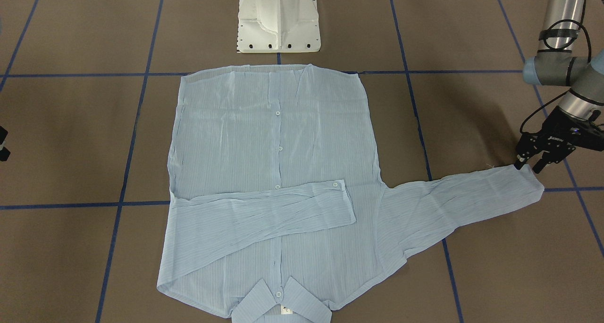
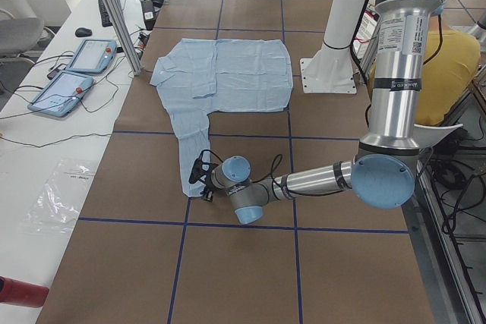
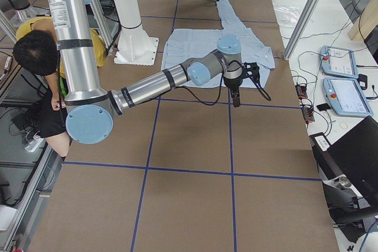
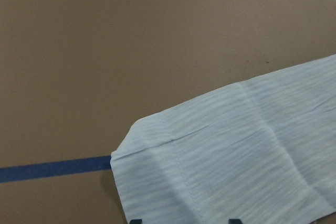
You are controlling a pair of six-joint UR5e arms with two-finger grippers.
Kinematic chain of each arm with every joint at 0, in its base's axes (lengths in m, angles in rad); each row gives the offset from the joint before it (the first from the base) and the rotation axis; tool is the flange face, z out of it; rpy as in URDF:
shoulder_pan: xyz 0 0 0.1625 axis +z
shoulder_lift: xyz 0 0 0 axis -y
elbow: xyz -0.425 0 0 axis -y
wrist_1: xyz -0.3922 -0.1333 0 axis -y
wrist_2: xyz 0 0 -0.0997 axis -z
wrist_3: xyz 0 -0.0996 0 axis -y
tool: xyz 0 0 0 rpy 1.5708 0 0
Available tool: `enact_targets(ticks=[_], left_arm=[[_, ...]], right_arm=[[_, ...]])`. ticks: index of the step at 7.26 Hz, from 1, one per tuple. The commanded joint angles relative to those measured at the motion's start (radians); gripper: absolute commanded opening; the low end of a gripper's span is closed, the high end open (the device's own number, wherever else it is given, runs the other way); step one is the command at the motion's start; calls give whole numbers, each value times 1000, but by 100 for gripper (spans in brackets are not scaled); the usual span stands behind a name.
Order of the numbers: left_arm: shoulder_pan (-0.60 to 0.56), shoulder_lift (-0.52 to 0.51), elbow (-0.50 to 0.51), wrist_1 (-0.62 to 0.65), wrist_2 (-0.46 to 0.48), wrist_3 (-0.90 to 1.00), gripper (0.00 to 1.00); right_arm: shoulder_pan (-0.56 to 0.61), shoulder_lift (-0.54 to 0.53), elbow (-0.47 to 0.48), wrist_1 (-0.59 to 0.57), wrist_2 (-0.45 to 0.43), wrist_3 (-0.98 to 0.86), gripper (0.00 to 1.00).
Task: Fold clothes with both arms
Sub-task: 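Move the left gripper to the sleeve cuff nearest it and grasp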
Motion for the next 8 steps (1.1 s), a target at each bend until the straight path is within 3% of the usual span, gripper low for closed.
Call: enact_targets(ticks=[1,8], left_arm=[[0,11,-3,-6,-3,1,64],[16,11,0,-6,0,3,63]], right_arm=[[0,-3,1,0,-2,2,100],[0,-3,0,0,-2,0,100]])
